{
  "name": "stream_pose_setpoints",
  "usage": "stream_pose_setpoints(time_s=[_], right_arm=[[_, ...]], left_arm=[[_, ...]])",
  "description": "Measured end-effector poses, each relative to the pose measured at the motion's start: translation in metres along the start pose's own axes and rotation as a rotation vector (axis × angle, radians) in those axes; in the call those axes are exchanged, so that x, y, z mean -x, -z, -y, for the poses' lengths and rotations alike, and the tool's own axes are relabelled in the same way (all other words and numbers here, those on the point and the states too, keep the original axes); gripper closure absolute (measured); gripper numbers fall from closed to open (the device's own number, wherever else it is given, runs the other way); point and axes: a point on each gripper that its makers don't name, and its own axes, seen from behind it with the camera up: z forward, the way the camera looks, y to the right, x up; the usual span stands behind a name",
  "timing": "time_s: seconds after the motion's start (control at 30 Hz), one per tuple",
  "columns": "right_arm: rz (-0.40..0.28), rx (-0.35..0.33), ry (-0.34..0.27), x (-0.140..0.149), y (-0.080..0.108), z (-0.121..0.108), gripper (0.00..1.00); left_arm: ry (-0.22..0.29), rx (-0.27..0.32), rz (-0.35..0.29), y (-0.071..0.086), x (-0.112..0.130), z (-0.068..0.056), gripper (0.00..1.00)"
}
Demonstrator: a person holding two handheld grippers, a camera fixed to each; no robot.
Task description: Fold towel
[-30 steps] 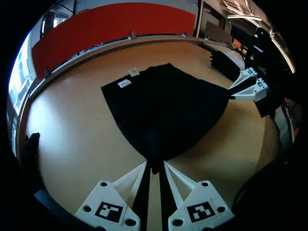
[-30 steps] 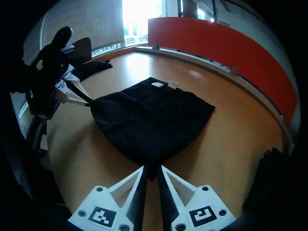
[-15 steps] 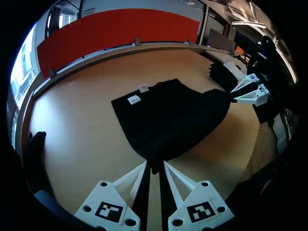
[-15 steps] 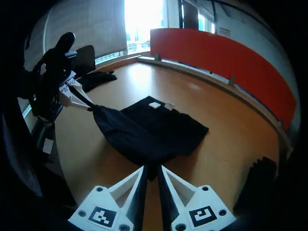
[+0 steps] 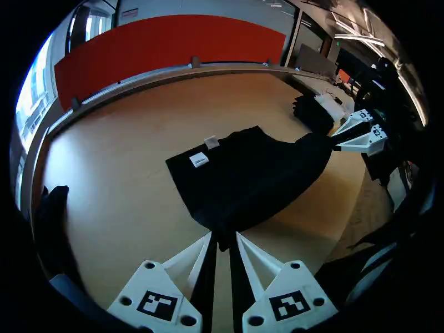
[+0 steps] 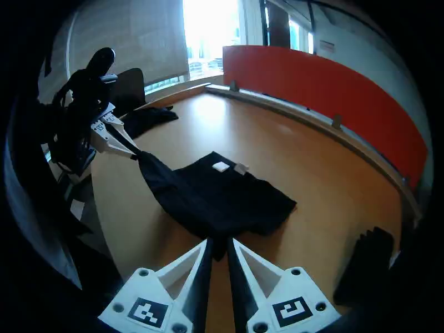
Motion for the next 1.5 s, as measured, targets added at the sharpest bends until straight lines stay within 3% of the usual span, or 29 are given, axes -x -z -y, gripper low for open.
stream_pose_setpoints(time_s=[0.27,0.73,1.07,1.5], right_arm=[[0.008,-0.013,0.008,0.0,0.009,0.005,0.82],[0.01,-0.012,0.009,-0.003,0.003,-0.001,0.81],[0.021,-0.008,0.02,-0.011,-0.014,-0.022,0.82],[0.045,0.031,0.015,-0.023,-0.046,-0.062,0.82]], left_arm=[[-0.006,0.013,0.004,0.012,-0.003,-0.006,0.85],[-0.006,0.004,-0.003,0.004,-0.011,-0.002,0.85],[-0.023,-0.016,-0.024,-0.013,-0.032,0.017,0.85],[-0.027,-0.035,-0.03,-0.051,-0.054,0.038,0.85]])
